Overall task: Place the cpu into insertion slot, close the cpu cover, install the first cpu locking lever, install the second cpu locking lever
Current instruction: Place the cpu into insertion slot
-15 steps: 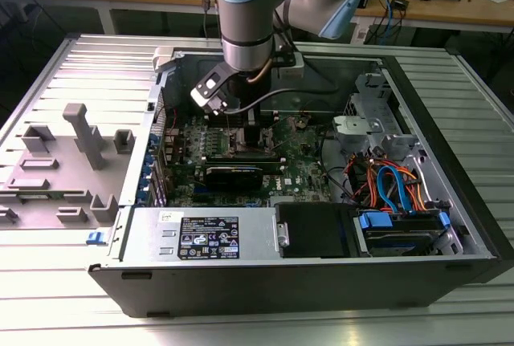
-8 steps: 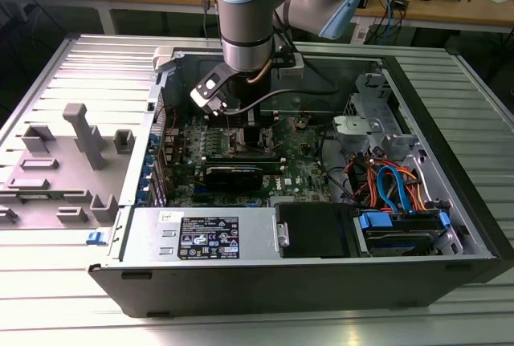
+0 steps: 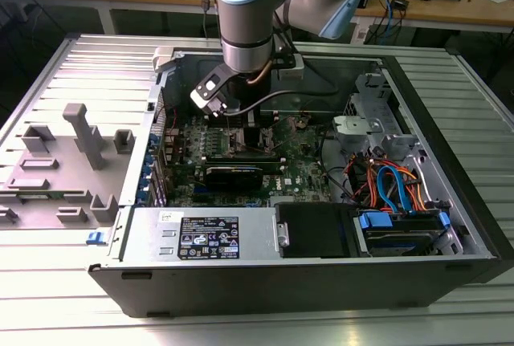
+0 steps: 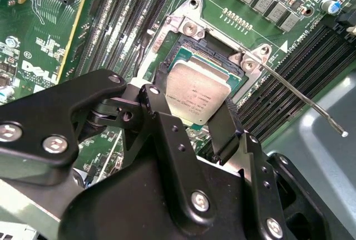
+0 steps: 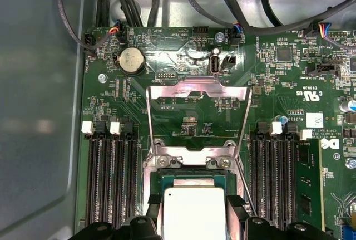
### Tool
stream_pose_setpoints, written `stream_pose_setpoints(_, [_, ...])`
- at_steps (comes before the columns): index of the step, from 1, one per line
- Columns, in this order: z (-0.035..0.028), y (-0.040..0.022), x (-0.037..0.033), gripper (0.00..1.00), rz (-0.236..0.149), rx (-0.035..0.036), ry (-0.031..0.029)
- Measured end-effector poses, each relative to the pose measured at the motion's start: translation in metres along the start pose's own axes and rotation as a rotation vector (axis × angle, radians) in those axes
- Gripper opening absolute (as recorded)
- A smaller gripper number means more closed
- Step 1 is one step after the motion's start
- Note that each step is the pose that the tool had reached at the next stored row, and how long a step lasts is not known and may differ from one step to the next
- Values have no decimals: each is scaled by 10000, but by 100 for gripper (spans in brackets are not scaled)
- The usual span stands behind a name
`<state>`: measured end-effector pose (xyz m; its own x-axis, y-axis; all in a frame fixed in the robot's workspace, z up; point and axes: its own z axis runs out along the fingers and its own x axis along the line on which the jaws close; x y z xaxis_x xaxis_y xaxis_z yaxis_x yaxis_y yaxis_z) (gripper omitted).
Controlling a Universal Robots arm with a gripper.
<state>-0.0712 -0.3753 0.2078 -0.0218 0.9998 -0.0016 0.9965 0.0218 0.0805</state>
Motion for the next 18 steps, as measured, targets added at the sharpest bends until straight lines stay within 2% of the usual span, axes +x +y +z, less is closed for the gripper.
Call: stream_pose_setpoints(18, [34,-3,0,54,34,4,-12])
